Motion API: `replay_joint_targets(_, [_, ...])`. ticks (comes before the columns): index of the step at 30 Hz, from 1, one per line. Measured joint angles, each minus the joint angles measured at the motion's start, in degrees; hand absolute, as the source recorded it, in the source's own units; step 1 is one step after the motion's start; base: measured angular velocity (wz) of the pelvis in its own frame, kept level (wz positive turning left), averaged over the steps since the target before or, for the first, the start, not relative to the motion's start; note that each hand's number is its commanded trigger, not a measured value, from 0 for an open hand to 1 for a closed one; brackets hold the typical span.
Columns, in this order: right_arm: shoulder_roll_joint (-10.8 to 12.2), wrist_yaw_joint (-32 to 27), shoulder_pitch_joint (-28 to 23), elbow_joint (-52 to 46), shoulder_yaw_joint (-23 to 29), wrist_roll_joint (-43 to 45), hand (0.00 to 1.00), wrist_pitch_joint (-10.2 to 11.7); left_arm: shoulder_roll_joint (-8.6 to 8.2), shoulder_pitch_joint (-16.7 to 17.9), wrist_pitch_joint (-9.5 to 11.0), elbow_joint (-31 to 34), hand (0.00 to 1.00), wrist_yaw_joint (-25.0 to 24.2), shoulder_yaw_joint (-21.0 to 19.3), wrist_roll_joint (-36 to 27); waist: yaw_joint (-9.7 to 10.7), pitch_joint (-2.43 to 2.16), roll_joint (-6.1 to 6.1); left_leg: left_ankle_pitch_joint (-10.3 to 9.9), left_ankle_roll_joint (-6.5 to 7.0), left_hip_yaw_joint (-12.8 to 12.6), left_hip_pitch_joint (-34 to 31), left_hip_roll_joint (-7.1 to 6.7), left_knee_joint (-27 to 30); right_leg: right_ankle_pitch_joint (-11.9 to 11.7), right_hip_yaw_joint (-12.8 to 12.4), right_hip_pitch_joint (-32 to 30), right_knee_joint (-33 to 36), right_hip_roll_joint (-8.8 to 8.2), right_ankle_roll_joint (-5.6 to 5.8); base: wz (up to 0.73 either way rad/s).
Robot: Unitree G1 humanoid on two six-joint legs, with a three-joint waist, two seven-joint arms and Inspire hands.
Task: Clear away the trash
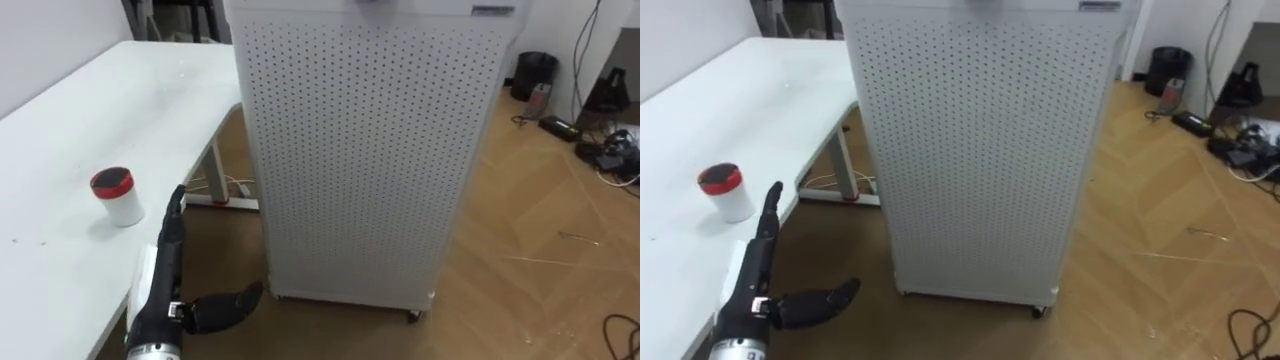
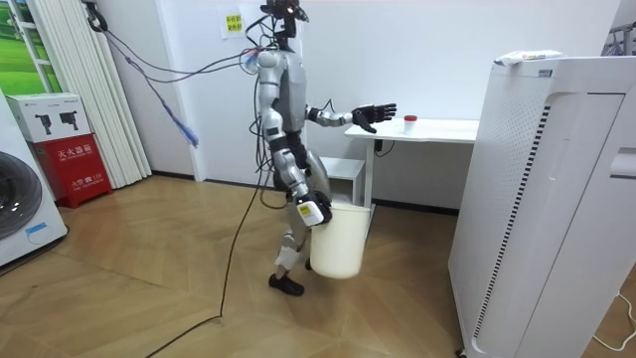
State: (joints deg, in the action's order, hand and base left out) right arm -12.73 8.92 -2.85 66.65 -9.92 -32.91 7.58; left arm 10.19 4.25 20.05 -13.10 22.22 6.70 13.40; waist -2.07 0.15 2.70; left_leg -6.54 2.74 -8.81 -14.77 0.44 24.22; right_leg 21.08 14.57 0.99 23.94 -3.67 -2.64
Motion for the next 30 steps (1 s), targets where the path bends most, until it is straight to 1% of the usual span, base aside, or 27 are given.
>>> replay_joint_targets(1, [0.0, 0.0, 0.0, -0.3, 0.0, 0.4, 1.00, 0.0, -0.03, 0.0, 0.0, 0.1, 0.00, 0.0, 0.0, 0.2, -0.2, -0.11, -0.14, -1.6, 0.30, 0.0, 0.0, -0.38, 1.3, 0.5, 0.2, 0.2, 1.4, -0.57, 0.74, 0.00])
replay_joint_targets(2, [0.0, 0.0, 0.3, -0.7, 0.0, 1.2, 1.00, 0.0, 0.08, 0.0, 0.2, 0.2, 0.00, 0.1, -0.1, 0.3, -0.5, -0.09, -0.37, -3.0, 0.68, 0.0, 0.2, -0.67, 1.7, 0.6, 1.6, -0.4, 5.3, -1.70, 0.97, 0.00])
replay_joint_targets(3, [0.1, 0.1, 0.3, -0.7, -0.1, 1.4, 1.00, 0.0, 0.16, 0.0, 0.3, 0.2, 0.00, 0.1, -0.1, 0.3, -0.6, -0.06, -0.30, -3.5, 0.87, 0.0, 0.7, -0.97, 1.7, 0.6, 2.7, -1.2, 8.4, -2.68, 1.03, 0.10])
replay_joint_targets(4, [0.2, 0.2, 0.3, -0.7, 0.0, 1.4, 1.00, 0.0, 0.19, 0.0, 0.5, 0.3, 0.00, 0.2, -0.1, 1.2, -0.7, 0.05, -0.12, -4.5, 1.46, -0.2, 1.9, -1.58, 1.8, -0.1, 3.3, -2.4, 14.4, -4.60, 2.23, 0.21])
replay_joint_targets(5, [0.2, 0.2, 0.3, -0.7, 0.0, 1.3, 1.00, 0.0, 0.19, -0.1, 0.7, 0.3, 0.00, 0.3, 0.0, 2.4, -1.0, 0.12, -0.04, -5.5, 1.85, 0.4, 3.3, -2.17, 2.2, -1.6, 2.8, -3.7, 19.5, -5.78, 3.98, 0.27])
replay_joint_targets(6, [0.2, 0.2, 0.3, -0.7, 0.0, 1.3, 1.00, 0.0, 0.19, -0.1, 1.0, 0.3, 0.00, 0.5, 0.0, 2.6, -0.9, 0.34, -0.25, -6.0, 1.95, 1.1, 3.9, -2.27, 2.5, -2.8, 2.7, -4.6, 21.7, -5.97, 4.28, 0.29])
replay_joint_targets(7, [0.1, 0.2, 0.3, -0.7, 0.0, 1.3, 1.00, 0.0, 0.01, -0.1, 1.5, 0.3, 0.00, 1.5, 0.1, 3.0, -0.9, 0.53, -1.27, -6.9, 1.98, 3.1, 4.6, -2.23, 2.6, -2.2, 1.4, -6.0, 22.8, -5.65, 5.02, 0.25])
replay_joint_targets(8, [0.1, 0.2, 1.1, -0.7, 0.0, 1.2, 1.00, 0.1, 0.10, -0.2, 1.7, 0.9, 0.00, 2.6, 0.0, 3.1, -1.1, 0.70, -1.48, -7.0, 1.92, 4.3, 4.8, -2.19, 2.4, -0.7, 0.9, -8.5, 21.9, -5.54, 5.00, 0.27])
replay_joint_targets(9, [0.1, 0.2, 1.3, -0.8, 0.0, 1.2, 1.00, 0.2, 0.25, -0.2, 1.8, 1.1, 0.00, 3.0, -0.1, 3.0, -1.1, 0.86, -1.72, -7.0, 1.91, 5.0, 4.7, -2.19, 2.4, -0.4, 0.8, -9.5, 20.6, -5.55, 4.99, 0.52])
replay_joint_targets(10, [0.2, 0.4, 1.4, -0.7, 0.0, 1.3, 1.00, 0.7, 0.71, -0.4, 2.1, 1.5, 0.00, 3.2, 0.1, 3.0, -0.6, 0.99, -1.95, -7.0, 1.89, 6.5, 4.4, -2.24, 2.4, -0.4, 0.3, -10.9, 15.2, -5.45, 5.16, 0.77])
replay_joint_targets(11, [0.3, 0.4, 1.4, -0.2, -0.1, 1.9, 1.00, 1.1, 0.99, -0.4, 2.2, 1.9, 0.00, 3.6, 0.1, 3.0, 0.0, 0.95, -1.71, -7.2, 1.59, 8.1, 4.3, -2.58, 2.5, -1.9, -0.7, -11.2, 8.0, -5.26, 5.42, 0.83])
replay_joint_targets(12, [0.4, 0.4, 1.3, -0.2, -0.1, 2.1, 1.00, 1.1, 1.29, -0.4, 2.2, 2.1, 0.00, 4.0, 0.1, 3.0, 0.2, 0.94, -1.36, -7.4, 1.31, 9.0, 4.4, -3.10, 2.5, -4.7, -1.4, -11.3, 5.0, -5.38, 5.55, 0.89])
replay_joint_targets(13, [0.5, 0.4, 0.8, 0.1, -0.1, 2.9, 1.00, 1.1, 1.74, -0.2, 2.2, 2.2, 0.00, 4.4, 0.1, 3.0, 1.0, 0.52, -1.24, -7.7, 0.80, 10.7, 4.5, -3.47, 2.5, -7.6, -1.9, -10.7, 3.5, -5.35, 4.94, 0.78])
replay_joint_targets(14, [0.3, 0.4, 0.4, 0.1, 0.0, 3.4, 1.00, 1.1, 1.87, -0.2, 2.2, 2.9, 0.00, 4.7, 0.1, 3.1, 0.9, 0.26, -1.44, -7.6, 0.22, 10.9, 5.4, -2.94, 1.4, -7.5, -0.6, -9.2, 1.9, -4.81, 4.66, 0.65])
replay_joint_targets(15, [0.2, 0.4, 0.5, 0.1, 0.0, 3.5, 1.00, 1.1, 1.96, -0.2, 2.3, 3.2, 0.00, 5.1, 0.0, 3.2, 0.4, 0.26, -1.43, -7.5, -0.07, 11.0, 6.0, -2.88, 0.7, -7.4, -0.1, -8.6, 1.3, -4.60, 4.48, 0.24])
replay_joint_targets(16, [0.1, 0.6, 0.6, 0.1, -0.1, 3.5, 1.00, 1.2, 2.07, 0.0, 2.5, 4.0, 0.00, 5.8, 0.0, 3.1, -0.2, 0.27, -1.40, -7.2, -0.46, 11.1, 7.2, -2.86, -0.7, -7.5, 0.2, -7.4, 0.1, -4.03, 4.24, 0.12])
replay_joint_targets(19, [-0.2, 1.8, 1.5, 0.1, -0.2, 3.5, 1.00, 1.2, 2.05, 0.4, 2.7, 8.1, 0.00, 6.4, 0.0, 3.1, -0.3, 0.37, -1.04, -6.8, -1.14, 12.0, 8.4, -2.13, -3.0, -7.4, 1.3, -5.7, -1.9, -3.66, 3.89, 0.13])
replay_joint_targets(20, [-0.2, 2.4, 1.6, 0.1, -0.4, 3.5, 1.00, 1.2, 2.05, 0.4, 2.9, 9.5, 0.00, 6.4, 0.1, 3.1, -0.4, 0.53, -0.75, -6.7, -1.26, 12.1, 8.8, -1.97, -3.6, -7.4, 1.4, -5.2, -2.6, -3.28, 3.88, 0.10])
replay_joint_targets(23, [-0.2, 3.8, 1.5, 0.1, -1.0, 3.5, 1.00, 1.2, 2.05, 0.5, 3.2, 10.4, 0.00, 6.4, 0.2, 3.1, -0.9, 0.59, -0.35, -6.6, -1.35, 12.0, 10.5, -1.76, -5.4, -7.4, 1.4, -3.5, -4.3, -2.89, 3.88, -0.02])
replay_joint_targets(27, [-0.2, 4.1, 1.6, 0.1, -2.5, 3.7, 1.00, 1.1, 2.20, 0.7, 3.2, 10.4, 0.00, 6.4, 0.2, 3.1, -1.4, 0.52, 0.39, -6.6, -1.34, 11.9, 12.3, -1.64, -7.2, -7.5, 1.3, -1.8, -6.3, -2.26, 4.01, -0.03])
replay_joint_targets(28, [-0.2, 4.4, 1.6, 0.1, -2.6, 3.9, 1.00, 1.1, 2.33, 1.3, 3.2, 10.4, 0.00, 6.4, 0.2, 3.1, -1.5, 0.39, 0.64, -6.6, -1.34, 11.8, 12.7, -1.61, -7.5, -7.6, 1.4, -1.4, -6.7, -2.17, 4.08, 0.00])
replay_joint_targets(30, [-0.2, 4.4, 1.5, 0.1, -2.7, 4.5, 1.00, 1.1, 2.43, 2.4, 3.2, 10.4, 0.00, 6.4, 0.2, 3.0, -1.5, 0.41, 0.75, -6.6, -1.34, 11.8, 13.4, -1.55, -7.8, -7.9, 1.3, -0.3, -8.0, -1.90, 4.23, 0.00])
